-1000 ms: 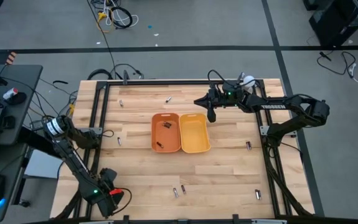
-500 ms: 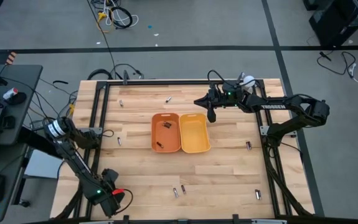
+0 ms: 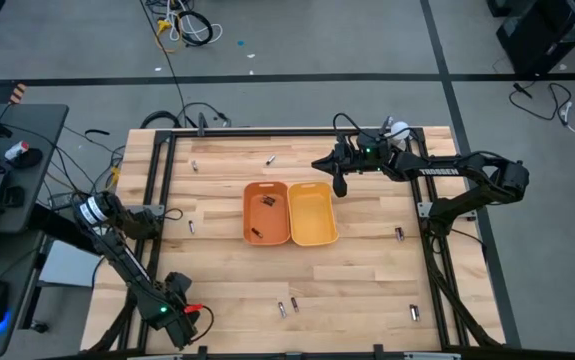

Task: Sort batteries
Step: Put the black battery into the orange bin

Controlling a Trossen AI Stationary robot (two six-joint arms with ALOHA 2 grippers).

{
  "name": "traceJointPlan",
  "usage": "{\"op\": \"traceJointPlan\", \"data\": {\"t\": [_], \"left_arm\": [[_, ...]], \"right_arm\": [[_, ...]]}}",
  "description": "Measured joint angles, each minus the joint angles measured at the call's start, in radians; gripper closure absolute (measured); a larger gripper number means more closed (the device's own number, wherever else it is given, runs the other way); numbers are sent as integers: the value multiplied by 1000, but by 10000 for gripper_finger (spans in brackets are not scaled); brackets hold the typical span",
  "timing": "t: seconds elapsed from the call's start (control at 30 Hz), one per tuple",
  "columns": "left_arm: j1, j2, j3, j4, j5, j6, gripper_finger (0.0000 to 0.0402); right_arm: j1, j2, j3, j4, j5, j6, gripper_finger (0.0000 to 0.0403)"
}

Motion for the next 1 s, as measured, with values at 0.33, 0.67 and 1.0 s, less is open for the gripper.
{"op": "traceJointPlan", "data": {"t": [0.33,0.67,1.0], "left_arm": [[-15,-2,1,16,-25,15,291],[-15,-1,1,18,-58,15,279],[-15,0,0,5,-56,-8,266]], "right_arm": [[0,0,0,-1,0,-15,384],[0,0,0,-2,0,-15,384],[0,0,0,-5,0,-15,384]]}}
